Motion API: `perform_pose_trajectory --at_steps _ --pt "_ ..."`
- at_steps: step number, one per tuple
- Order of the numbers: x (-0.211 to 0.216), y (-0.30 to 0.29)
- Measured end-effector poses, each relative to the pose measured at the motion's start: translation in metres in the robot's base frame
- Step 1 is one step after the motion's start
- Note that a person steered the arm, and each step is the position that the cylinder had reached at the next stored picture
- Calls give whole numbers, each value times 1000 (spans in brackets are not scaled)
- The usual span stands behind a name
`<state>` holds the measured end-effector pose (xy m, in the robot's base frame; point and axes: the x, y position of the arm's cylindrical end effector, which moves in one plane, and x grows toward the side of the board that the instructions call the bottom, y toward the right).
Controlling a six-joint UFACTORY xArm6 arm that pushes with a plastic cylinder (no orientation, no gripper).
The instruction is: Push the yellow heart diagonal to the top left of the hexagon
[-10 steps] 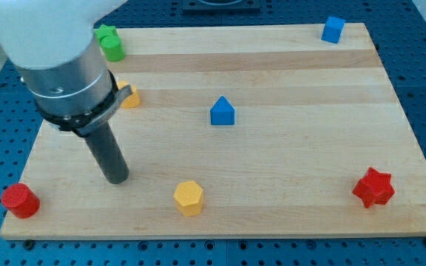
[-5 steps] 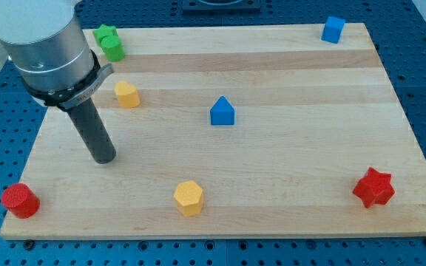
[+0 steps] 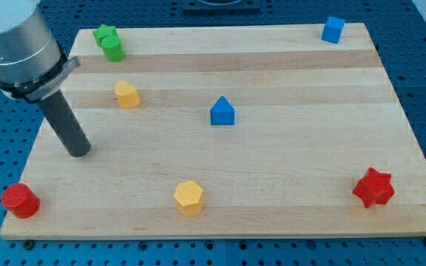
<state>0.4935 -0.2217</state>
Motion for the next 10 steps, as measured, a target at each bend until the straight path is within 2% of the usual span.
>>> perform_pose_trajectory --at_steps 4,6,8,10 --pt "-98 -18" --pt "-139 -6" --pt "-140 30" --pt "-120 32"
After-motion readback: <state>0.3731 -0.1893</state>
